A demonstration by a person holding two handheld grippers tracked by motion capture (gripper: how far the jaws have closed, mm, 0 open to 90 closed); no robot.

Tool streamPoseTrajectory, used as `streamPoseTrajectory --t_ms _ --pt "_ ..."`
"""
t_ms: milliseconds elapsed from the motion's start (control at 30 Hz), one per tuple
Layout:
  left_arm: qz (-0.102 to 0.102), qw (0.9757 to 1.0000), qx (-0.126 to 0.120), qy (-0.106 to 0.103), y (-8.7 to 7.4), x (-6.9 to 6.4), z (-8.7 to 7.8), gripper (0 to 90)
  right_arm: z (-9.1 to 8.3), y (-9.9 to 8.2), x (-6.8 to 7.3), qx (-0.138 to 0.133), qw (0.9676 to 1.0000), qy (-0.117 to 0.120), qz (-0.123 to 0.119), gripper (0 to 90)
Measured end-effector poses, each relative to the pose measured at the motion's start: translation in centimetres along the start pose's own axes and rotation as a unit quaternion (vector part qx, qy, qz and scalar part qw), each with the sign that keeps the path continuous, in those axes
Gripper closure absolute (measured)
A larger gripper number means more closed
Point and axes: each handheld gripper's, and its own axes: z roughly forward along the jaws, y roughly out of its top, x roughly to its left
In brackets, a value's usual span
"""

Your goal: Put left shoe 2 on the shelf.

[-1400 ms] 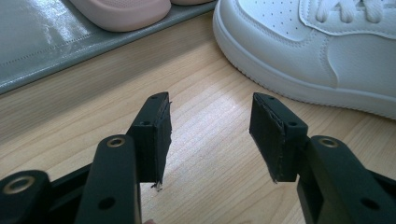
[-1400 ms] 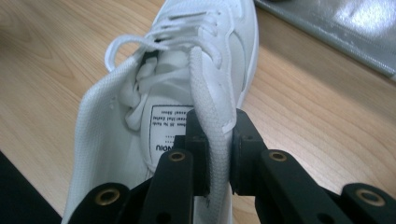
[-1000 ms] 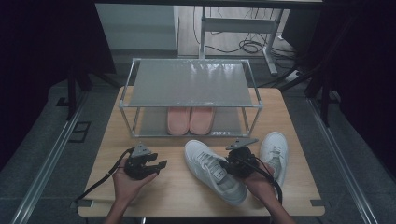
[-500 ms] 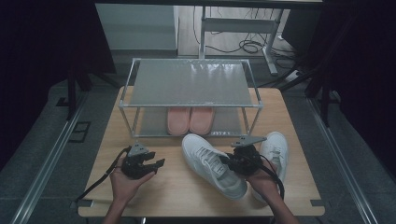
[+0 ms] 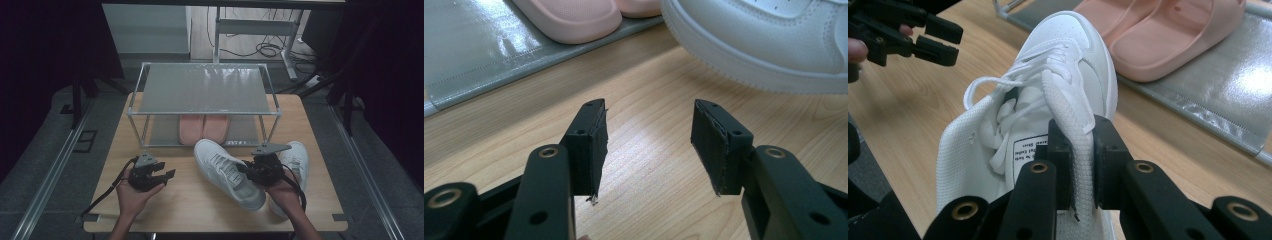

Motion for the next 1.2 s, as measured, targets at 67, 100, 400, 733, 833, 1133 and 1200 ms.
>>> streamPoseTrajectory --t_ms 67,100,400,733,833,1133,1200 --pt "-0.001 1.0 -0.001 0.001 0.0 0.0 0.0 48.9 -0.2 0.1 0.0 -0.006 1.0 0.0 0.002 81.5" --pt "0.0 1.0 -0.001 0.0 0.0 0.0 -0.1 48.8 -0.2 0.1 -0.1 -0.008 1.0 0.001 0.002 81.5" --pt "-0.003 1.0 0.001 0.0 0.0 -0.1 0.1 48.8 -0.8 0.3 -0.1 -0.026 0.9996 0.008 0.003 81.5" --pt "-0.004 1.0 0.007 -0.005 -0.1 -0.1 0.3 47.4 -1.4 1.1 -0.1 -0.045 0.9989 0.016 -0.003 81.5" --pt "-0.005 0.9999 0.007 -0.008 -0.1 -0.2 0.4 46.7 -1.6 1.5 0.0 -0.05 0.9986 0.018 -0.004 81.5" --pt "-0.006 0.9999 0.012 -0.01 -0.1 -0.2 0.5 45.9 -1.9 2.3 0.1 -0.061 0.9979 0.019 -0.008 81.5" --pt "-0.005 0.9998 0.017 -0.013 -0.1 -0.2 0.5 45.5 -1.9 2.4 0.1 -0.063 0.9978 0.02 -0.009 81.5"
